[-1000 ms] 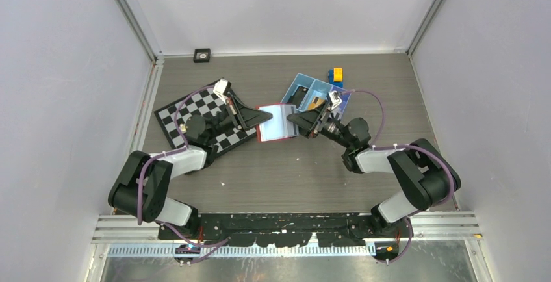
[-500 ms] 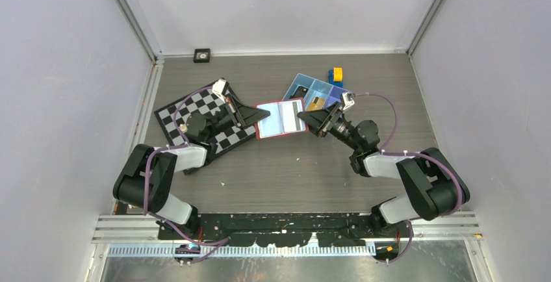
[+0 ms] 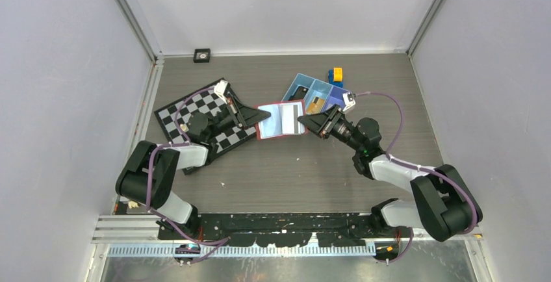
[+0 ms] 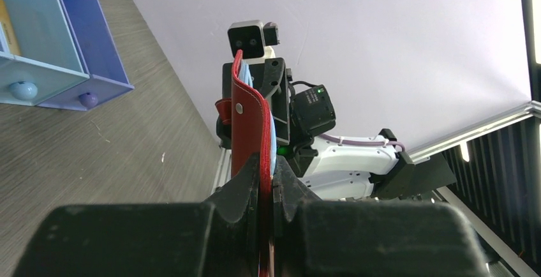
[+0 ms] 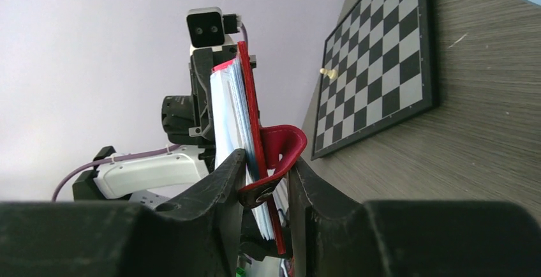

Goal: Take the credit cards out of the card holder
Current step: Remove the credit card from the card holder.

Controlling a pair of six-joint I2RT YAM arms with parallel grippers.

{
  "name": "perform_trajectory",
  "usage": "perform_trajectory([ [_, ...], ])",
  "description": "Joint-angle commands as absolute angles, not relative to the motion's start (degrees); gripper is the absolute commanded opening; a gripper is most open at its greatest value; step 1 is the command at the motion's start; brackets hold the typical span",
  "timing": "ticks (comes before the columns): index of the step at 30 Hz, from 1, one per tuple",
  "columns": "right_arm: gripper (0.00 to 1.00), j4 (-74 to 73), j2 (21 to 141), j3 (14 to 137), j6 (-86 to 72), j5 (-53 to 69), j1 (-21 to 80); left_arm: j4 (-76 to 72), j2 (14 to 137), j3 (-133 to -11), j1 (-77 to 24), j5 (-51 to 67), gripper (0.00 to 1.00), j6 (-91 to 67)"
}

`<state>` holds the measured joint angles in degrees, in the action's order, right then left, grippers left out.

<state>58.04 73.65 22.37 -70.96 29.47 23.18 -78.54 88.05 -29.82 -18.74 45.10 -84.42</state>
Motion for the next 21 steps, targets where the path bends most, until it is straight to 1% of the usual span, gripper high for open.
perform_trajectory([
  [1,0.31,51.0,69.9,25.5,-65.7,28.1,23.6,-80.3,88.5,-30.7,-18.5,45.0,0.00,-82.6],
  [3,0.28,45.9,68.8,26.5,-63.6,27.4,23.6,-80.3,88.6,-30.9,-18.5,45.3,0.00,-82.8],
  [5,0.19,44.4,68.3,26.9,-62.4,26.6,23.7,-80.3,88.5,-31.0,-18.5,45.4,0.00,-83.0],
  [6,0.16,43.8,68.1,26.8,-62.1,26.3,23.7,-80.3,88.4,-31.0,-18.5,45.5,0.00,-83.1],
  [8,0.05,43.4,68.0,26.9,-61.9,25.9,23.7,-79.7,87.9,-30.9,-18.5,45.5,0.00,-82.6],
  [9,0.02,43.1,68.1,27.0,-61.7,25.8,23.7,-78.6,87.7,-30.9,-18.5,45.3,0.00,-82.0],
  [10,0.01,42.7,68.1,27.2,-61.7,25.9,23.7,-77.0,87.4,-30.9,-18.5,45.1,0.00,-81.1],
  [14,0.01,42.0,68.2,27.0,-61.5,25.1,23.7,-69.3,85.7,-30.9,-18.5,44.4,0.01,-77.7],
  [18,0.00,40.5,68.9,27.0,-61.1,23.9,23.7,-58.1,81.9,-30.9,-18.5,43.1,0.16,-72.0],
  [21,0.01,40.7,69.8,27.1,-61.3,23.9,23.7,-46.2,77.1,-31.5,-18.5,40.4,0.28,-65.7],
])
